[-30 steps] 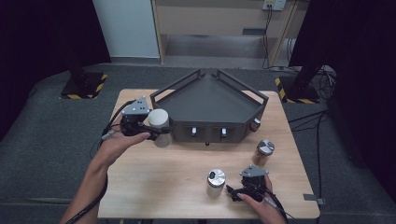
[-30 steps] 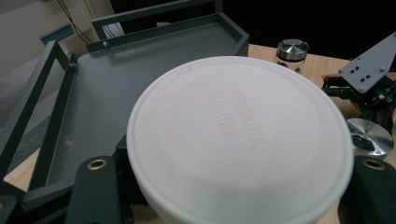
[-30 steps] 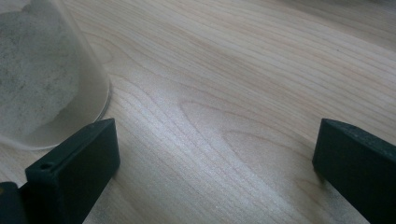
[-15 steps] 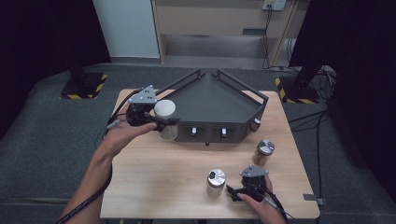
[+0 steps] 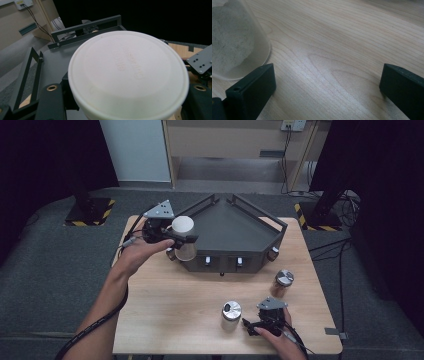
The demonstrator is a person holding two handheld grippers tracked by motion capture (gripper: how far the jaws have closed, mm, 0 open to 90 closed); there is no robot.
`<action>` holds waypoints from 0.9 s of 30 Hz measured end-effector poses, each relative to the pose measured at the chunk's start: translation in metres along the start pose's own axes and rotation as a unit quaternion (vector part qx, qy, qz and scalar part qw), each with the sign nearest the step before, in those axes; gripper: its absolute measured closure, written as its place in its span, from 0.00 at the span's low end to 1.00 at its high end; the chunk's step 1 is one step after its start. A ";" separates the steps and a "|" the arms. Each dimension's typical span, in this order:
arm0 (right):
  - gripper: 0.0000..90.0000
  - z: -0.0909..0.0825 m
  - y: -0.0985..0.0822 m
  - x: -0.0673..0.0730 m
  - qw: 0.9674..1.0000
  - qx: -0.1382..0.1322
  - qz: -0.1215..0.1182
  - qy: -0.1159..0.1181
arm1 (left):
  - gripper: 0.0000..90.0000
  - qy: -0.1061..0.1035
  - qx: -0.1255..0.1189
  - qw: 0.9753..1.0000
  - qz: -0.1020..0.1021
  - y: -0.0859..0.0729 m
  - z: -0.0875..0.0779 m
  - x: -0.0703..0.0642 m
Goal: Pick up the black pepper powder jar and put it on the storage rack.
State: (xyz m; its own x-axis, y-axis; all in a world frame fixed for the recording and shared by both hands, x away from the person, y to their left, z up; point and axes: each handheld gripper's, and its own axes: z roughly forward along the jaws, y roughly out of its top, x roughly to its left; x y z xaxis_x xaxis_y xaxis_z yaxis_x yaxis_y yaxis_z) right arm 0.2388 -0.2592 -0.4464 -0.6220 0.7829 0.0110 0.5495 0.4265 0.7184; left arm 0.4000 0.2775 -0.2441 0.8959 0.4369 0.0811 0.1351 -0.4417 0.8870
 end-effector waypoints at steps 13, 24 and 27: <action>0.01 0.000 0.000 0.000 1.000 0.000 -0.001 -0.001 | 0.36 0.015 -0.004 1.000 -0.004 0.008 0.006 0.017; 0.01 0.000 0.000 0.000 1.000 0.000 0.000 -0.001 | 0.36 0.020 -0.005 1.000 -0.006 0.016 0.014 0.029; 0.01 0.000 0.000 0.000 1.000 0.000 0.000 -0.001 | 0.36 0.019 -0.002 1.000 -0.007 0.017 0.018 0.032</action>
State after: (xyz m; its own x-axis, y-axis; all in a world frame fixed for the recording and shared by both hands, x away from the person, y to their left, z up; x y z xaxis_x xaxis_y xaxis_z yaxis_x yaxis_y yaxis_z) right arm 0.2386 -0.2591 -0.4465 -0.6215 0.7834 0.0092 0.5488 0.4269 0.7187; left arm 0.4388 0.2701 -0.2345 0.8768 0.4731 0.0856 0.1465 -0.4325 0.8897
